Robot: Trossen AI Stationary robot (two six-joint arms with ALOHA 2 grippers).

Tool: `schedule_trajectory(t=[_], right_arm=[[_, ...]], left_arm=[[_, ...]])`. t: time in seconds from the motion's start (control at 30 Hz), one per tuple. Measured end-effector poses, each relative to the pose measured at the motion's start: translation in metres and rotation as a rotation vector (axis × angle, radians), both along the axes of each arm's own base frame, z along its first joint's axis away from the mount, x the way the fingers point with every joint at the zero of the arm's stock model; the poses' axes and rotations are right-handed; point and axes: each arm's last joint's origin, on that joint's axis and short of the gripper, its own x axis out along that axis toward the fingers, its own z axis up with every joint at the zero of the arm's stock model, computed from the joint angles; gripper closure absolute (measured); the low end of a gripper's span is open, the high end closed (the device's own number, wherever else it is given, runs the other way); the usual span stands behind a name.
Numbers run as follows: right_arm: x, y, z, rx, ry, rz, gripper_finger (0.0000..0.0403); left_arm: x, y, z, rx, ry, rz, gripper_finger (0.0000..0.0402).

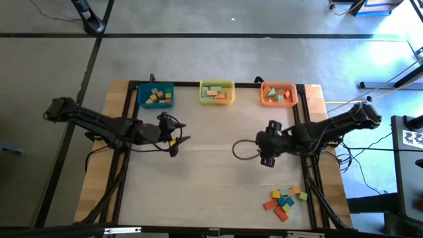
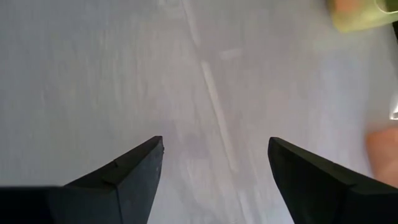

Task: Sort blocks by size
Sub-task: Put the yellow square block into the blue bin

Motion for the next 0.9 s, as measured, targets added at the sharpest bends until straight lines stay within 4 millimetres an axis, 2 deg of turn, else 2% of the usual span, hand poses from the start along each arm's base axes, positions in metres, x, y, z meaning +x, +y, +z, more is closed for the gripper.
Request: schedule_trajectory(t=[0.17, 0.3, 0.43, 0.57, 0.63, 0.73, 0.9], right_arm=[[-0.014, 0.024, -0.007, -0.003, 0.021, 0.035, 0.0114], [-0.034, 0.036, -0.034, -0.005, 0.134, 0.040, 0.0114], [-0.052, 0.041, -0.061, 0.043, 0.222, -0.072, 0.0114], [-0.054, 0.040, -0.082, 0.083, 0.200, -0.149, 0.0114], [-0.053, 0.041, -0.086, 0.100, 0.188, -0.150, 0.0114], [-0.060, 0.044, -0.090, 0.184, 0.295, -0.138, 0.0114], [-0.068, 0.063, -0.090, 0.381, 0.402, -0.062, 0.0114]], left_arm=[[-0.001, -0.018, -0.007, 0.064, -0.110, -0.126, 0.0153], [-0.006, -0.024, -0.022, 0.084, -0.214, -0.170, 0.0153], [-0.010, -0.024, -0.032, 0.069, -0.291, -0.169, 0.0153], [-0.010, -0.021, -0.032, 0.071, -0.294, -0.159, 0.0153], [-0.010, -0.020, -0.032, 0.071, -0.294, -0.152, 0.0153], [-0.009, -0.018, -0.032, 0.065, -0.300, -0.140, 0.0153], [-0.008, -0.015, -0.032, 0.058, -0.299, -0.120, 0.0153]])
